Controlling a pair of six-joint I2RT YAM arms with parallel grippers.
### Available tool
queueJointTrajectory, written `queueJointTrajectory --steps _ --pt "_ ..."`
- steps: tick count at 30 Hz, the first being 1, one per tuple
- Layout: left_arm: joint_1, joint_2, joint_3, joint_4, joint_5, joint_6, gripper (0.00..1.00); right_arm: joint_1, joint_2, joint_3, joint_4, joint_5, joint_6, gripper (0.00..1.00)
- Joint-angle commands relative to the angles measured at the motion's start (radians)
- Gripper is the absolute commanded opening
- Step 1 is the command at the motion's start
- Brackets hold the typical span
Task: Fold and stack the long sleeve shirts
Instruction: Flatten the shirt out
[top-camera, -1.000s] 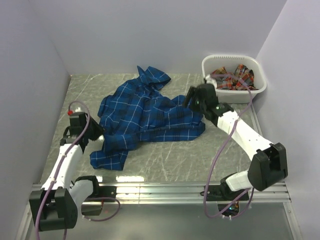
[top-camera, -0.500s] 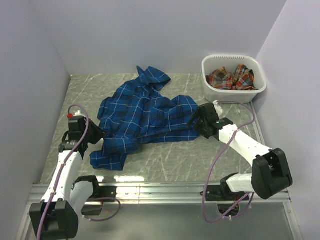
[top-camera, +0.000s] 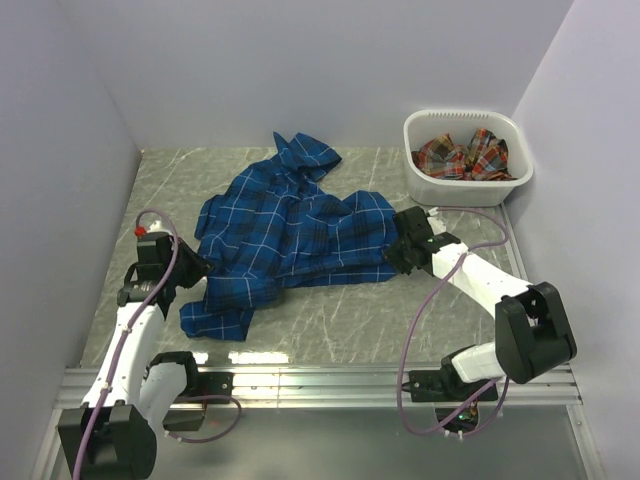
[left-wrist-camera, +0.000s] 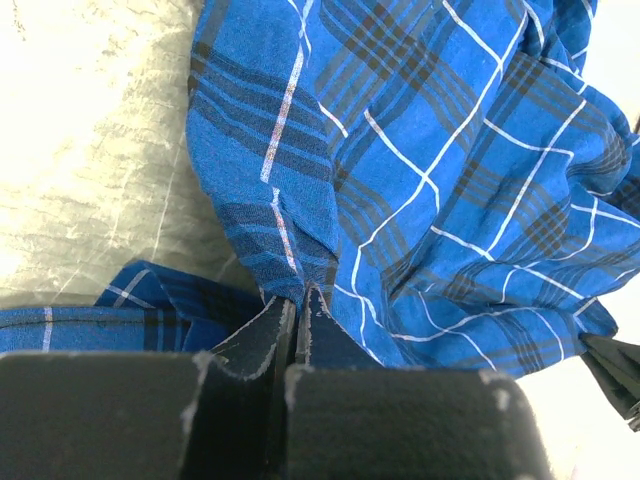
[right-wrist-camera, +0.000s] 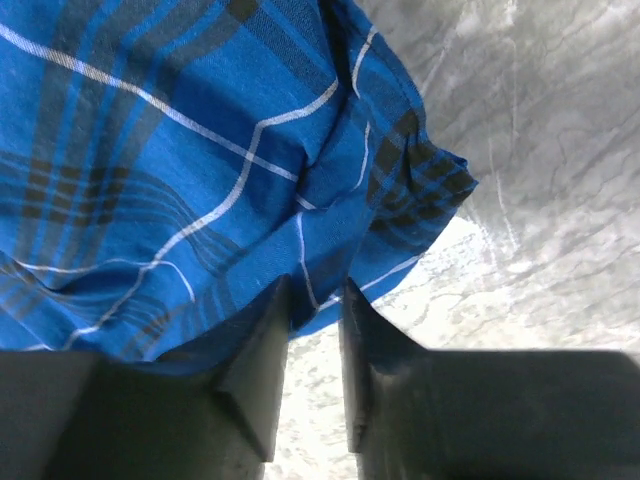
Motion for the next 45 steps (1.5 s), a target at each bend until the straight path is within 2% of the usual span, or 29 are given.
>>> queueJointTrajectory --steps 1,3,5,8,9,11,12,13,14,15,16,18,20,23,26,28,30,34,39,42,45 --pt "-0.003 -0.002 0.048 0.007 -0.019 0.01 0.01 -0.006 0.005 0.014 0.015 0.027 0.011 0.24" --pt "-0.004 0.011 0.065 0.015 -0.04 0.009 0.01 -0.006 0.008 0.047 0.008 0.045 -0.005 0.09" --pt "0.003 0.044 0.117 0.018 -0.097 0.016 0.01 -0.008 0.017 0.092 -0.014 0.061 -0.03 0.02" --pt "0.035 0.124 0.241 0.065 -0.129 0.0 0.0 -0.018 0.053 0.242 -0.046 0.088 -0.091 0.0" --pt "0.045 0.155 0.284 0.085 -0.135 -0.007 0.0 -0.026 0.068 0.349 -0.046 0.085 -0.138 0.0" --pt "0.075 0.277 0.461 0.131 -0.138 -0.026 0.01 -0.048 0.135 0.492 -0.055 0.079 -0.194 0.0" --pt "0.087 0.331 0.545 0.124 -0.116 -0.039 0.01 -0.052 0.164 0.669 -0.078 0.082 -0.24 0.0" --pt "0.112 0.447 0.748 0.107 -0.1 -0.044 0.01 -0.058 0.189 0.761 -0.08 0.076 -0.267 0.0" --pt "0.121 0.503 0.863 0.042 -0.059 -0.047 0.0 -0.06 0.224 0.928 -0.075 0.075 -0.295 0.0" --pt "0.129 0.55 0.972 0.015 -0.03 -0.046 0.01 -0.058 0.231 0.989 -0.04 0.081 -0.347 0.0" --pt "0.134 0.605 1.146 0.0 -0.001 -0.044 0.0 -0.06 0.225 1.026 0.001 0.072 -0.373 0.0" --pt "0.134 0.6 1.215 0.044 0.029 -0.04 0.0 -0.061 0.156 1.01 0.163 0.056 -0.438 0.0" --pt "0.134 0.517 1.154 0.097 0.029 -0.041 0.01 -0.06 0.079 0.938 0.225 0.05 -0.475 0.0" --pt "0.135 0.413 1.036 0.046 -0.013 -0.037 0.0 -0.06 -0.004 0.841 0.239 0.033 -0.492 0.0" --pt "0.137 0.303 0.915 -0.034 -0.066 -0.008 0.0 -0.06 -0.103 0.628 0.235 0.007 -0.486 0.0" --pt "0.14 0.226 0.882 -0.077 -0.117 0.012 0.0 -0.061 -0.178 0.569 0.205 0.003 -0.486 0.0" --pt "0.143 0.192 0.94 -0.121 -0.141 0.045 0.0 -0.06 -0.226 0.519 0.181 0.006 -0.489 0.0" --pt "0.143 0.218 1.143 -0.186 -0.106 0.069 0.0 -0.06 -0.297 0.573 0.11 0.027 -0.522 0.0" --pt "0.143 0.284 1.426 -0.203 -0.092 0.071 0.0 -0.061 -0.337 0.745 0.103 0.045 -0.587 0.0" --pt "0.143 0.324 1.509 -0.206 -0.099 0.062 0.0 -0.061 -0.332 0.834 0.097 0.039 -0.616 0.0" --pt "0.143 0.327 1.462 -0.171 -0.083 0.043 0.0 -0.061 -0.296 0.894 0.075 -0.002 -0.639 0.0"
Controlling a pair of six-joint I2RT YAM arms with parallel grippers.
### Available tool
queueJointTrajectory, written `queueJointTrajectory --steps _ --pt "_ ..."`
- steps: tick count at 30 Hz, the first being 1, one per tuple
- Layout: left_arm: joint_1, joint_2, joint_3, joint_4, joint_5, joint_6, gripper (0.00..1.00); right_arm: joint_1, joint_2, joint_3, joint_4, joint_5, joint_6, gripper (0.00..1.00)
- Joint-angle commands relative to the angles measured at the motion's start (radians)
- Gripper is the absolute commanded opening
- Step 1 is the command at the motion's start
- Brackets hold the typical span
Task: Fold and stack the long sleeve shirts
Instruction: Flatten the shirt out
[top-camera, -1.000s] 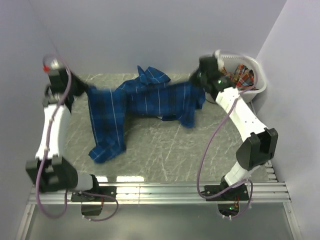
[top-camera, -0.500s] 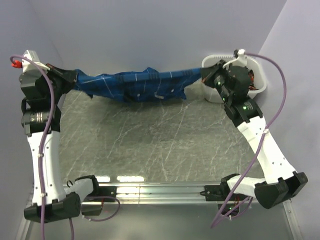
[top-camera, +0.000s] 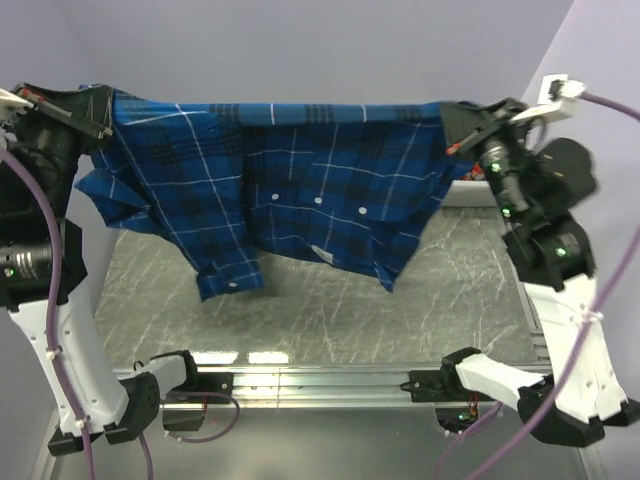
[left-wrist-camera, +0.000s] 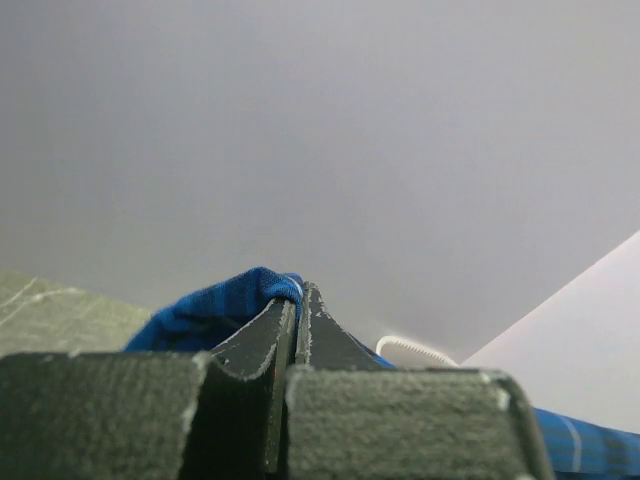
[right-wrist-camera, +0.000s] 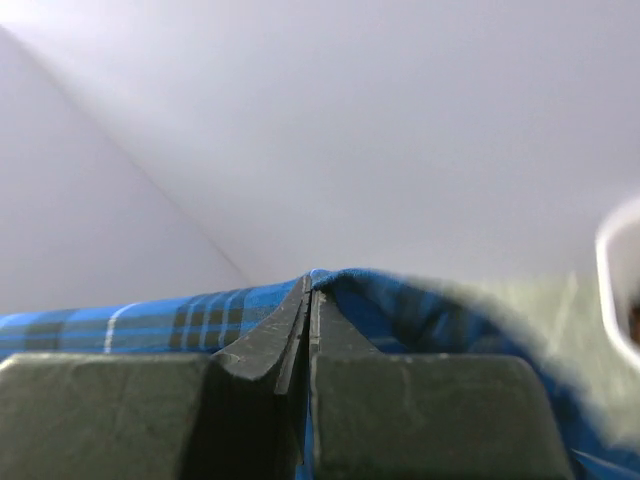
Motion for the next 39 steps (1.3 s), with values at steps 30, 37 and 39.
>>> queueJointTrajectory --steps 30,37,39 --pt "0.021 -0.115 -0.108 0.104 -0.111 0.103 0.03 -0.02 -0.117 -0.064 0.038 -0.048 -0.087 0.0" --pt "0.021 -0.127 -0.064 0.055 -0.171 0.139 0.05 -0.02 -0.18 -0.094 0.025 -0.045 -0.082 0.0" --pt "0.021 -0.115 -0.091 0.066 -0.171 0.136 0.05 -0.023 -0.167 -0.091 0.039 -0.045 -0.082 0.0"
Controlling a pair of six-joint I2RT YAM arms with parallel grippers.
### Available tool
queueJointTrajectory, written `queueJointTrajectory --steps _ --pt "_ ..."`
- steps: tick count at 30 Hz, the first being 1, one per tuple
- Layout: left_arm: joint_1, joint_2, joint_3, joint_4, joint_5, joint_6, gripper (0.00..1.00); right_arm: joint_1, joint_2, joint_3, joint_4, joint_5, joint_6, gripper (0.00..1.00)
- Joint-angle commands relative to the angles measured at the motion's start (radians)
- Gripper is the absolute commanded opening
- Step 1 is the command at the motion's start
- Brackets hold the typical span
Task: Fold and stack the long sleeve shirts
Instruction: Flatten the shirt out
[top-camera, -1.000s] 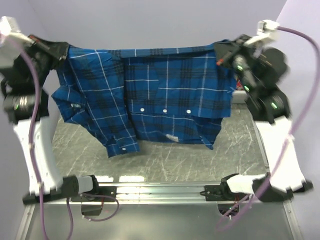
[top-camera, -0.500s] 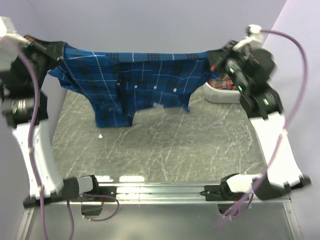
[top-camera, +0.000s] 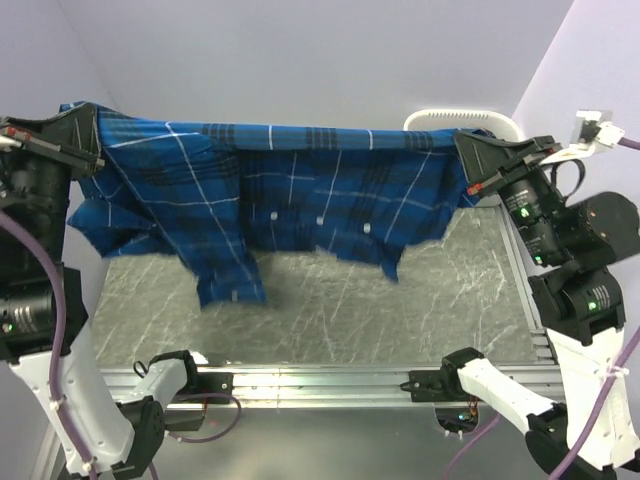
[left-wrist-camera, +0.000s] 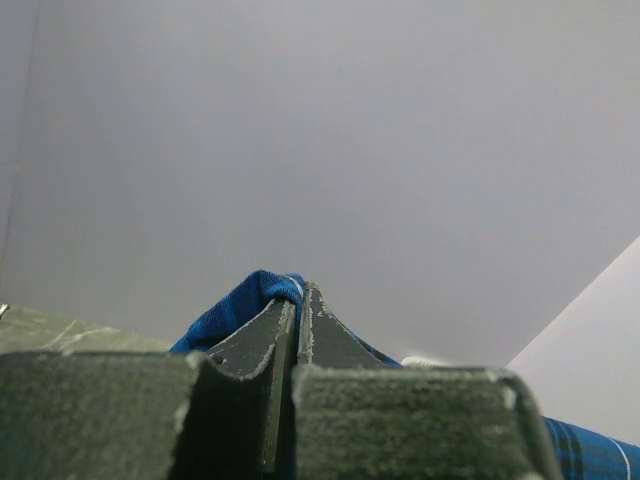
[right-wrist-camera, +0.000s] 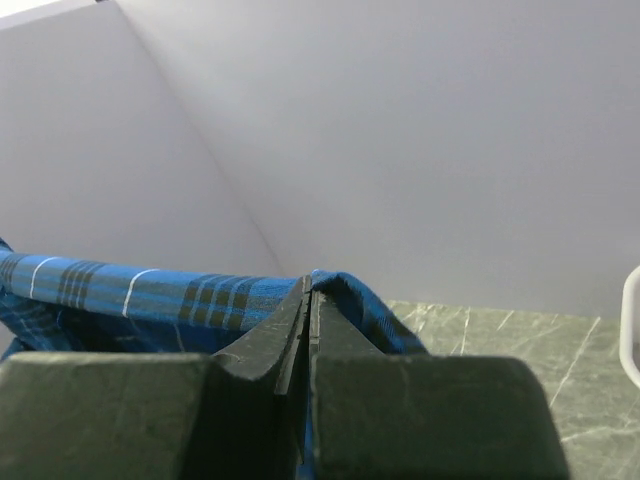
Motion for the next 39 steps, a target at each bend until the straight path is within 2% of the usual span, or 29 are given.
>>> queueJointTrajectory --steps 1,7,10,14,17,18,20,22,24,26,30,33,36,39 --pt "0.012 0.054 -0.05 0.024 -0.144 0.052 0.05 -0.014 0.032 -0.007 0.026 0.104 -0.025 0.0" --pt "0.012 0.149 -0.205 0.118 -0.096 0.0 0.04 -0.013 0.231 0.065 0.01 0.075 -0.026 0.0" --pt "0.012 0.247 -0.213 0.151 -0.056 -0.02 0.04 -0.014 0.357 0.116 0.033 0.077 -0.029 0.0" --pt "0.014 0.418 -0.13 0.164 -0.01 -0.04 0.05 -0.014 0.55 0.209 0.072 0.075 -0.039 0.0" --pt "0.014 0.538 0.014 0.133 0.031 -0.054 0.05 -0.014 0.685 0.379 0.03 0.05 -0.054 0.0" --pt "0.014 0.56 0.051 0.125 0.06 -0.055 0.05 -0.014 0.711 0.472 0.017 0.043 -0.06 0.0" --pt "0.012 0.588 0.116 0.135 0.089 -0.063 0.06 -0.014 0.741 0.542 0.015 0.031 -0.068 0.0" --pt "0.012 0.557 0.107 0.17 0.112 -0.063 0.06 -0.014 0.724 0.533 0.059 0.023 -0.078 0.0" --pt "0.012 0.513 0.061 0.197 0.106 -0.052 0.07 -0.014 0.667 0.463 0.091 0.008 -0.092 0.0" --pt "0.012 0.425 -0.068 0.259 0.076 -0.045 0.07 -0.014 0.591 0.382 0.148 0.008 -0.1 0.0" --pt "0.012 0.292 -0.286 0.325 0.042 -0.025 0.07 -0.014 0.456 0.086 0.226 0.016 -0.108 0.0" --pt "0.014 0.181 -0.538 0.394 0.021 -0.029 0.07 -0.014 0.353 -0.144 0.295 0.009 -0.097 0.0" --pt "0.012 0.086 -0.715 0.385 0.043 -0.063 0.05 -0.014 0.293 -0.324 0.265 0.017 -0.048 0.0" --pt "0.012 -0.01 -0.865 0.294 0.06 -0.092 0.05 -0.014 0.23 -0.493 0.222 0.028 0.023 0.0"
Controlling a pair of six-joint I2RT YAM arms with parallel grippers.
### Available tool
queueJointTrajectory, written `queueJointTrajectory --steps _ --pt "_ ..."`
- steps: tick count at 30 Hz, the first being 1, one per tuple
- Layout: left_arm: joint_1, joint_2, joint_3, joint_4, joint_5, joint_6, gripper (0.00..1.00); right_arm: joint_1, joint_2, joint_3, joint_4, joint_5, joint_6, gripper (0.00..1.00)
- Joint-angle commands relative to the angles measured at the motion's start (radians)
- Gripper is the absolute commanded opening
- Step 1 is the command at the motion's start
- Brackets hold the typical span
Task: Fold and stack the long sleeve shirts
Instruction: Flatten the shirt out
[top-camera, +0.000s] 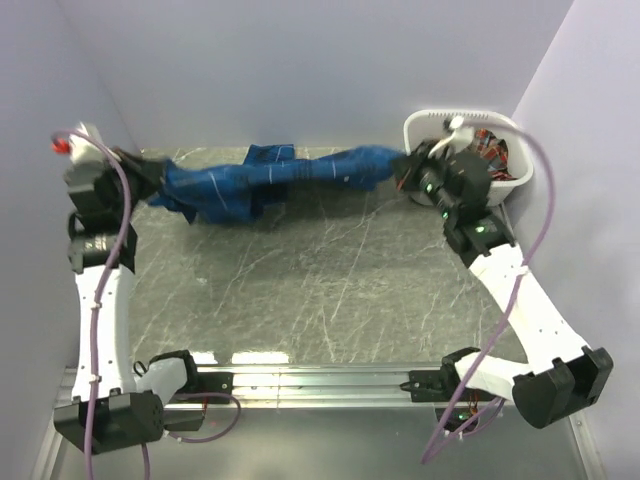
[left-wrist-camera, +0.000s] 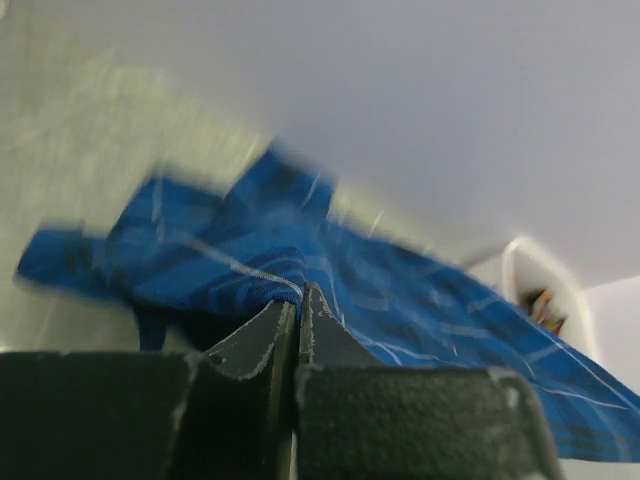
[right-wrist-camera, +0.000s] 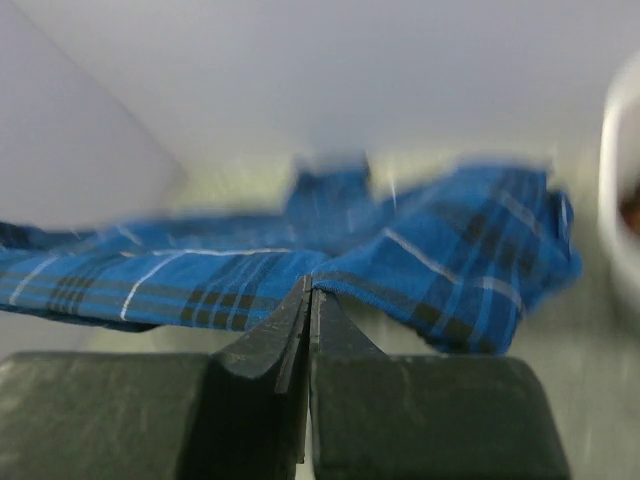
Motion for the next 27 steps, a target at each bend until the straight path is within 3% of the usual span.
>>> queueJointTrajectory --steps 1,5,9,10,12,13,16,21,27 --pt "0.004 -0.087 -0.148 -0.075 0.004 -0.029 0.06 -0.005 -0.062 -0.167 -0.046 0.025 0.089 0.0" --pt "0.004 -0.201 -0.268 -0.265 -0.041 -0.022 0.09 -0.001 -0.145 -0.338 -0.158 -0.03 0.152 0.0" --pt "0.004 -0.353 -0.363 -0.429 -0.104 -0.036 0.21 0.012 -0.212 -0.454 -0.352 -0.07 0.193 0.04" --pt "0.002 -0.372 -0.368 -0.452 -0.133 -0.03 0.25 0.013 -0.227 -0.474 -0.383 -0.084 0.198 0.14" --pt "0.004 -0.41 -0.371 -0.486 -0.16 -0.019 0.47 0.016 -0.241 -0.523 -0.454 -0.092 0.202 0.35" --pt "0.004 -0.416 -0.373 -0.494 -0.173 -0.009 0.52 0.019 -0.246 -0.544 -0.463 -0.093 0.199 0.54" --pt "0.004 -0.406 -0.399 -0.433 -0.114 -0.004 0.69 0.048 -0.263 -0.567 -0.418 -0.103 0.15 0.66" --pt "0.004 -0.294 -0.408 -0.353 0.005 0.007 0.88 0.206 -0.222 -0.499 -0.32 -0.041 0.104 0.69" --pt "0.001 -0.154 -0.428 -0.259 0.028 0.024 0.89 0.464 -0.001 -0.344 -0.267 0.003 -0.027 0.69"
